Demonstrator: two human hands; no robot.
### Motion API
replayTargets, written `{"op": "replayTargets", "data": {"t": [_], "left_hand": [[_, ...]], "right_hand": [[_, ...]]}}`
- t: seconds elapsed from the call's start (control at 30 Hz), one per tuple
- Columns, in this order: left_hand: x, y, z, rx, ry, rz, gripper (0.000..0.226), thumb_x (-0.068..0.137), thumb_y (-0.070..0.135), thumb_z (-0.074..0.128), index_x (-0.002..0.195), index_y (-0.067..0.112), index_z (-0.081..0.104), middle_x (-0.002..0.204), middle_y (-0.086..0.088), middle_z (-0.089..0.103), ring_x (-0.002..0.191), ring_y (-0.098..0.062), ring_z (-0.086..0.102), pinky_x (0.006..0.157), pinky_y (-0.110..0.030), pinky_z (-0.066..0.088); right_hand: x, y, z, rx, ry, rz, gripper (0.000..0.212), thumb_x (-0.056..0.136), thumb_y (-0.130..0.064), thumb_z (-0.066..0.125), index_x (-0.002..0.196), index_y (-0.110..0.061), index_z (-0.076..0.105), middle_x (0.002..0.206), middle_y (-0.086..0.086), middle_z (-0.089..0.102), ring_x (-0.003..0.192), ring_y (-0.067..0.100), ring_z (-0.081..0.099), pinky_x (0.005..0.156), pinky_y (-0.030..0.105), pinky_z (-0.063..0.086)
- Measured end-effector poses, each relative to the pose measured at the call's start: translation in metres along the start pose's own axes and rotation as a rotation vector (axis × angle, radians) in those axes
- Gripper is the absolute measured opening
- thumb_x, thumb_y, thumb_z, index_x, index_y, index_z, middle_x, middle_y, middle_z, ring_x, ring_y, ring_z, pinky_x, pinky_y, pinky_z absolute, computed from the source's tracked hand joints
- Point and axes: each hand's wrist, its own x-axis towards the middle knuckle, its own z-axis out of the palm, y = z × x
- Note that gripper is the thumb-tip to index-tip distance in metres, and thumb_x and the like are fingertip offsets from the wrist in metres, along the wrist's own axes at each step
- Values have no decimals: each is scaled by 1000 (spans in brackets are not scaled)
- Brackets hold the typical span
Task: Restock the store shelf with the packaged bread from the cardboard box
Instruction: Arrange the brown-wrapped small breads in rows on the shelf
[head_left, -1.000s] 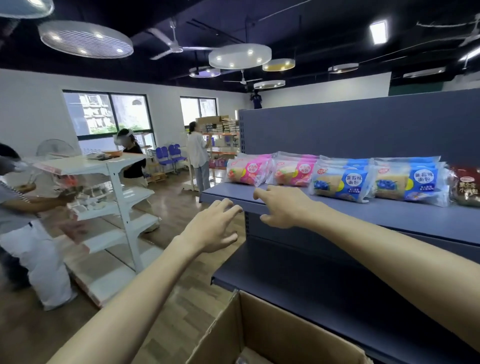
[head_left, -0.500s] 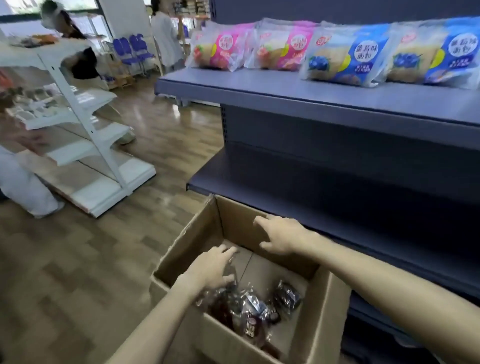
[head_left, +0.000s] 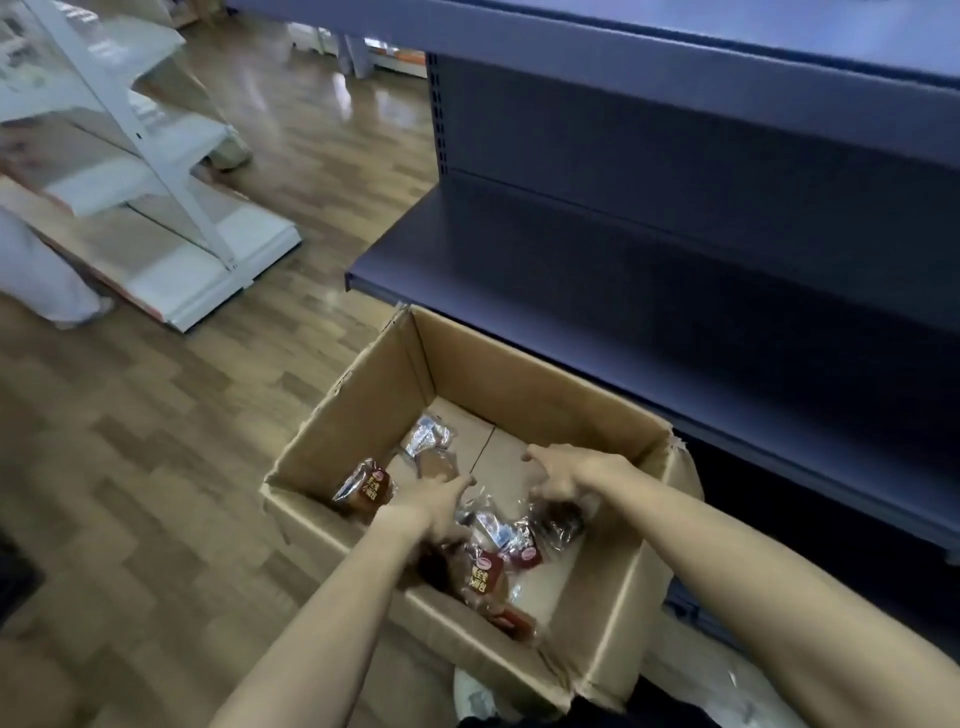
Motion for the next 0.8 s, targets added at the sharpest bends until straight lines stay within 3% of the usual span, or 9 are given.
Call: {"op": "replayTargets", "data": {"t": [0.13, 0.27, 0.37, 0.5, 0.7, 0.8], "left_hand": [[28, 31, 19, -53, -86, 21, 78, 81, 36, 72, 147, 29, 30, 146, -7, 44, 131, -33, 46, 107, -45, 40], [54, 60, 38, 10, -73, 67, 66, 81, 31, 72, 137, 25, 38, 131, -10, 50, 125, -33, 49, 102, -46, 43], [72, 71, 49, 8, -48, 71, 76, 82, 38, 72, 145, 25, 30, 135, -10, 46, 125, -35, 47, 102, -45, 42], [95, 82, 54, 10, 49, 97, 76, 87, 37, 67, 149, 23, 25, 137, -10, 42, 123, -33, 47, 100, -45, 41], [133, 89, 42, 113, 40, 284, 77, 77, 26, 77, 142, 16, 38, 142, -7, 44, 122, -33, 50, 98, -43, 44], [146, 93, 38, 136, 19, 337, 65, 82, 23, 73, 138, 14, 42, 138, -8, 48, 122, -31, 50, 99, -42, 45]], "right_hand": [[16, 21, 19, -7, -72, 84, 70, 90, -50, 62, 149, -25, 37, 149, 7, 45, 127, 31, 52, 102, 36, 46], [20, 38, 24, 25, -86, 175, 62, 89, -37, 65, 144, -21, 41, 144, 10, 50, 124, 31, 55, 99, 33, 47], [29, 44, 27, 53, -71, 210, 58, 87, -23, 69, 140, -15, 45, 139, 13, 53, 119, 31, 58, 93, 32, 49], [39, 49, 26, 44, -60, 228, 56, 88, -19, 68, 139, -13, 45, 140, 14, 52, 122, 30, 57, 94, 31, 48], [46, 54, 24, 35, -61, 205, 55, 86, -20, 70, 136, -14, 46, 139, 15, 53, 123, 31, 57, 95, 32, 48], [47, 57, 24, 30, -76, 197, 54, 85, -20, 71, 134, -15, 49, 137, 14, 56, 120, 31, 58, 95, 32, 48]]}}
